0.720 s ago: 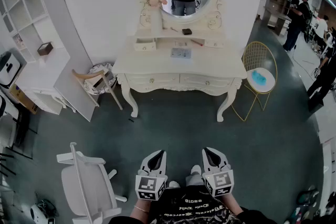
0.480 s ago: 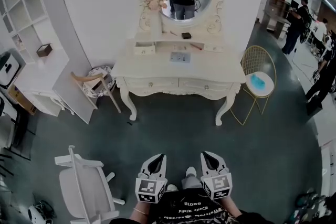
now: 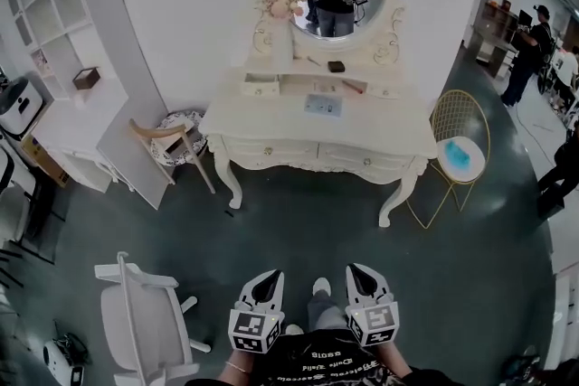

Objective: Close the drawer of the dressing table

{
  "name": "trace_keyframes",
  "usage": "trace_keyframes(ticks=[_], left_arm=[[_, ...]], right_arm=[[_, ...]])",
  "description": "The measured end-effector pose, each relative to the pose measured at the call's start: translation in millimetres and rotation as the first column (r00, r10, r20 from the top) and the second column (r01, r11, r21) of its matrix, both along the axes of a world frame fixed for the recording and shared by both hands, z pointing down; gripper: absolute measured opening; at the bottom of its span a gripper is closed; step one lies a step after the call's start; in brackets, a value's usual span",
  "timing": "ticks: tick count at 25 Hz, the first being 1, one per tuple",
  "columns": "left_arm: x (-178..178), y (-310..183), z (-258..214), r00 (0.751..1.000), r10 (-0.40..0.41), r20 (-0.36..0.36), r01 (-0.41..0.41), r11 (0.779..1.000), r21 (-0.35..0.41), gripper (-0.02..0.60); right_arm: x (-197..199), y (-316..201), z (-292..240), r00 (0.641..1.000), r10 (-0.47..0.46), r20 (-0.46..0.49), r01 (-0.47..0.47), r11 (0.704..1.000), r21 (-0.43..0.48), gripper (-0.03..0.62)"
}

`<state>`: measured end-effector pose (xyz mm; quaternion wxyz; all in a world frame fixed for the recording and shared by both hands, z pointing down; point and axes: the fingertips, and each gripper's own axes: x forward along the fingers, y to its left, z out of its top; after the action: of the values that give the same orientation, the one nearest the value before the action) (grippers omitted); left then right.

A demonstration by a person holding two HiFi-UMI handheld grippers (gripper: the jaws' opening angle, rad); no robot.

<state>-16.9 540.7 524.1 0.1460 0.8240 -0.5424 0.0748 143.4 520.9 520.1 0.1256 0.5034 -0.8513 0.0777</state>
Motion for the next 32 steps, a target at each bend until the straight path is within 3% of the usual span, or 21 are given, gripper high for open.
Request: trace_keyframes(ticks=[18,32], left_arm=[[12,-133,-3,0.994,-0.106,0.025,0.107,0.994,-0.027,0.017],[35,-202,-1,0.978,-0.206,0.031,0.206,0.978,-0.028,0.017]], right_arm=[[4,-145,7,0.992,-0.129,0.016,0.129,0.991,-0.038,0.011],[21,-225,6,0.975,-0.222,-0.011,0.222,0.975,-0.034,0.011]])
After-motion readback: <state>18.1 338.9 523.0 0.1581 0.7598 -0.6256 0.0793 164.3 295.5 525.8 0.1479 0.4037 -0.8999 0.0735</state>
